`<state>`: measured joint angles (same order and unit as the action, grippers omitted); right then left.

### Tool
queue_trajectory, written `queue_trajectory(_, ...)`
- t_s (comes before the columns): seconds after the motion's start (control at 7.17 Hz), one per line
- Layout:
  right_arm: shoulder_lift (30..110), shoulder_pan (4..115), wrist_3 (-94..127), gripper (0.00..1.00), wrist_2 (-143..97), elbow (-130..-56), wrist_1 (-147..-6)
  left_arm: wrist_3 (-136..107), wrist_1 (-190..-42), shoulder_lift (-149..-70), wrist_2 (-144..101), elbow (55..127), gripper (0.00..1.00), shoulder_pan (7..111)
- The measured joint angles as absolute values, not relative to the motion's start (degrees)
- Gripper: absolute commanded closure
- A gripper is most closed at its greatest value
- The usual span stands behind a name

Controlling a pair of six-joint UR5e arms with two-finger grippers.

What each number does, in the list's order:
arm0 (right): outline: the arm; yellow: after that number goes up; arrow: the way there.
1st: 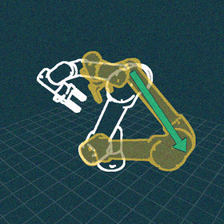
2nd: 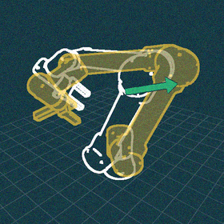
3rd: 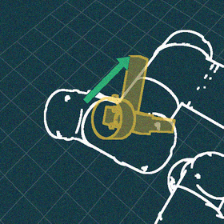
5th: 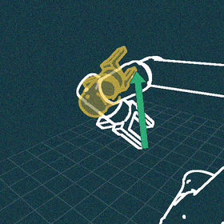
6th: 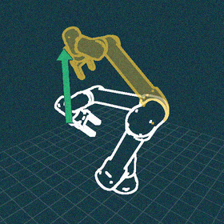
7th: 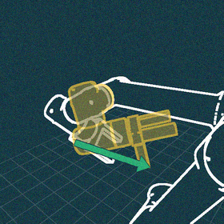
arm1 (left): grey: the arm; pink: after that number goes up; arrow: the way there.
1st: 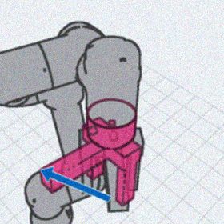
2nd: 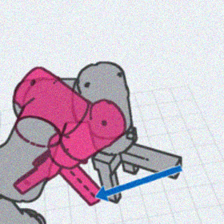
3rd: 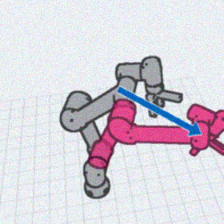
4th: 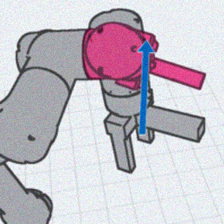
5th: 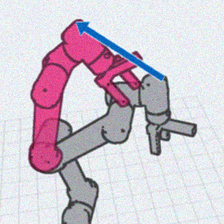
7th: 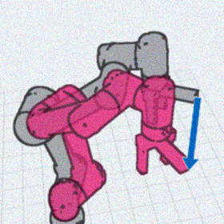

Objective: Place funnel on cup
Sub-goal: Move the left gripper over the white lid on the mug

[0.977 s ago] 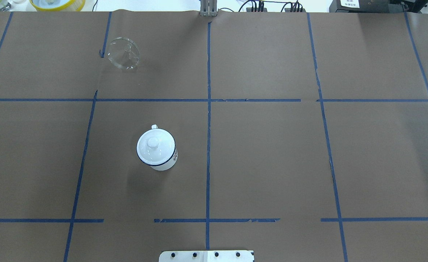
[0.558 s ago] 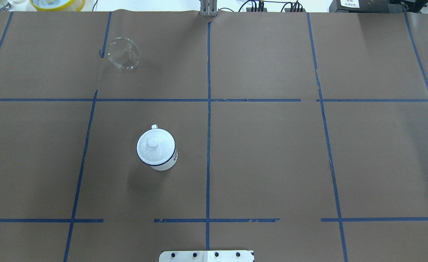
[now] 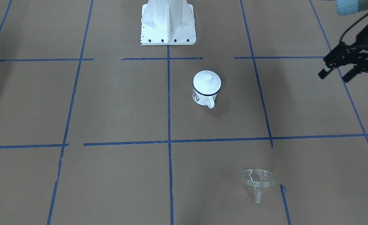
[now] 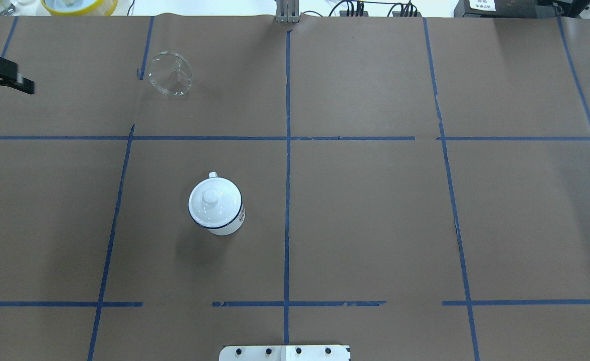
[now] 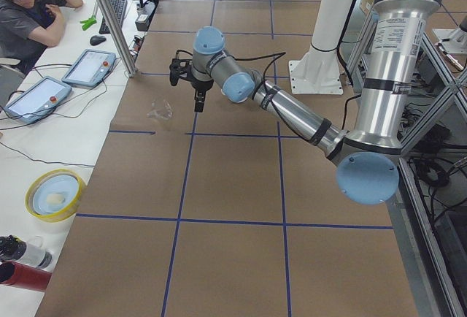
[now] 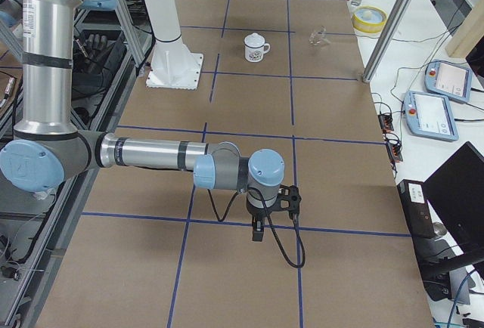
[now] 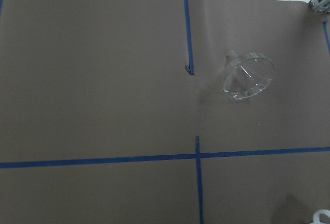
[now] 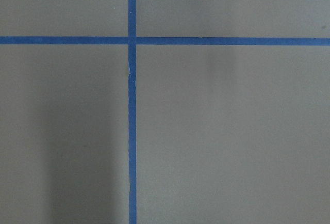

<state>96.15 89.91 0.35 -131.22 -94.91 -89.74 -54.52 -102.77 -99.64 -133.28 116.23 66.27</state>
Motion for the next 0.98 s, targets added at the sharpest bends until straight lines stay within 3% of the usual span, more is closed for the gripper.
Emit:
queue_trajectory(0.42,96.15,89.91,0.35,0.00,-131.22,-94.90,-89.73,-72.03,-88.20,-115.44,-123.01,114.83,0.00,49.95)
queue_trajectory(0.98,96.15,89.91,0.35,0.00,-131.22,-94.92,-89.74,-81.03,-84.48,-122.24,-112.72,108.71,0.00,37.81)
